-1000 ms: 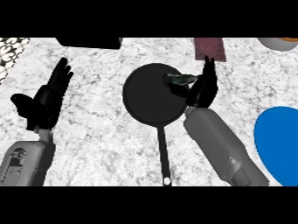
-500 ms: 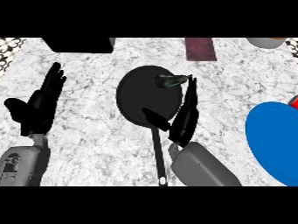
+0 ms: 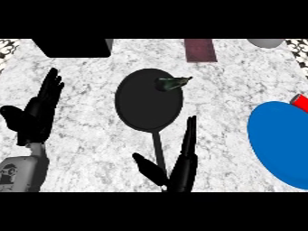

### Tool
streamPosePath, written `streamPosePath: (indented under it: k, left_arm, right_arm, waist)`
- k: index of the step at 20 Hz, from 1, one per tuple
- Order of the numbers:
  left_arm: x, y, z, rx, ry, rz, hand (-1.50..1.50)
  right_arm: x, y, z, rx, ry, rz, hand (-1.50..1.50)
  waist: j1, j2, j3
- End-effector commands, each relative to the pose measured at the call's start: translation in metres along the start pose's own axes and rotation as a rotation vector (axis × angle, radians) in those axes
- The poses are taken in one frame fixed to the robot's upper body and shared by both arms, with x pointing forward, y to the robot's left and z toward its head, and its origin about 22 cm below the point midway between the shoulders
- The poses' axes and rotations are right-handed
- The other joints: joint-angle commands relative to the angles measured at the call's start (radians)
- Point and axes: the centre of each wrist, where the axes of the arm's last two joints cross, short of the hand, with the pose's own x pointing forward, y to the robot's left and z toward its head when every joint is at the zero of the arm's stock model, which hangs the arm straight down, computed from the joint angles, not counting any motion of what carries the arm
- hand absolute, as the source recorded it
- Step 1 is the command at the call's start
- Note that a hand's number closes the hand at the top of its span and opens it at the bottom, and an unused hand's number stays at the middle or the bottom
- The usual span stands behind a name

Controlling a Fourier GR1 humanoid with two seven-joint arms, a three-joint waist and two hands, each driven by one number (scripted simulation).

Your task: Pick the eggplant from the plate and place it in the pan

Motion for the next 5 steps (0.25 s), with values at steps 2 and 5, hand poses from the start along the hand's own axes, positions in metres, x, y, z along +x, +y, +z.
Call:
streamPosePath:
  k: [2, 5]
  left_arm:
    - [-0.003, 0.019, 0.002, 0.021, -0.017, -0.011, 0.00]
    - [0.009, 0.015, -0.005, 0.003, -0.019, 0.006, 0.00]
  right_arm:
    - [-0.005, -0.019, 0.046, -0.025, 0.040, -0.034, -1.50]
    - [-0.010, -0.024, 0.046, -0.036, 0.042, 0.014, -1.50]
  waist:
    - [-0.002, 0.004, 0.000]
    - [-0.002, 0.006, -0.001]
